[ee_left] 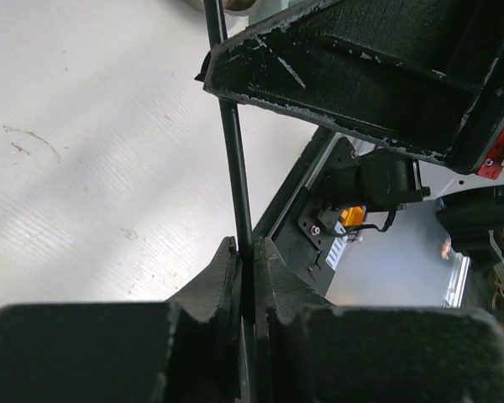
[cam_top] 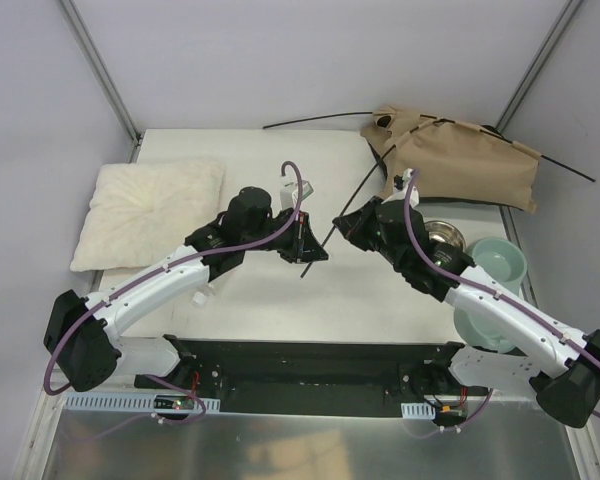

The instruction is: Set up the pet tent

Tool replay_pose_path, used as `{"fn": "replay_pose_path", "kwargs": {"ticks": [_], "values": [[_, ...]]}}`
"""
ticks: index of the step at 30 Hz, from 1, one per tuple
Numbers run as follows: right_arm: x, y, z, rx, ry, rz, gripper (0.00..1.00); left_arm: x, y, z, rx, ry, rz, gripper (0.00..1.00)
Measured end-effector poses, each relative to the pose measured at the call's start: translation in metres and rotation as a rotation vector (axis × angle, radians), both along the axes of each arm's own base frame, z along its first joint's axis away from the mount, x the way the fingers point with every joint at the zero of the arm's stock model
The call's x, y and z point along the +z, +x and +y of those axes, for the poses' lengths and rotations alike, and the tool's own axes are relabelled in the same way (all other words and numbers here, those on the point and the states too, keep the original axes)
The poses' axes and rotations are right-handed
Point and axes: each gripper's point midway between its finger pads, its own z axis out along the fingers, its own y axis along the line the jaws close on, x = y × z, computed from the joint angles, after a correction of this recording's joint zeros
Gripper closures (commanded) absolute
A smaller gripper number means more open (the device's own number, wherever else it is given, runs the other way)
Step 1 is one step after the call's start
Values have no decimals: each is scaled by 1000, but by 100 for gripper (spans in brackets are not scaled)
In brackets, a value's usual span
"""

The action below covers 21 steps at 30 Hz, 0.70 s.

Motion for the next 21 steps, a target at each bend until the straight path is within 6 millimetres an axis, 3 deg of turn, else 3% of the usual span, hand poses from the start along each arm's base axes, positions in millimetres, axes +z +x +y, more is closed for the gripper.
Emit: {"fn": "replay_pose_path", "kwargs": {"ticks": [5, 10, 15, 19, 21], "values": [[0, 1, 3, 13, -7, 10, 60, 0, 1, 0, 4, 1, -2, 100], [-3, -1, 11, 48, -13, 26, 56, 2, 3, 0, 13, 3, -15, 100], [-9, -10, 17, 88, -23, 53, 68, 5, 9, 0, 36, 4, -36, 100], [-12, -15, 22, 105, -19, 67, 95, 5, 10, 0, 40, 5, -38, 100], [-9, -14, 24, 99, 2, 70, 100, 5, 10, 0, 40, 5, -39, 100]]}}
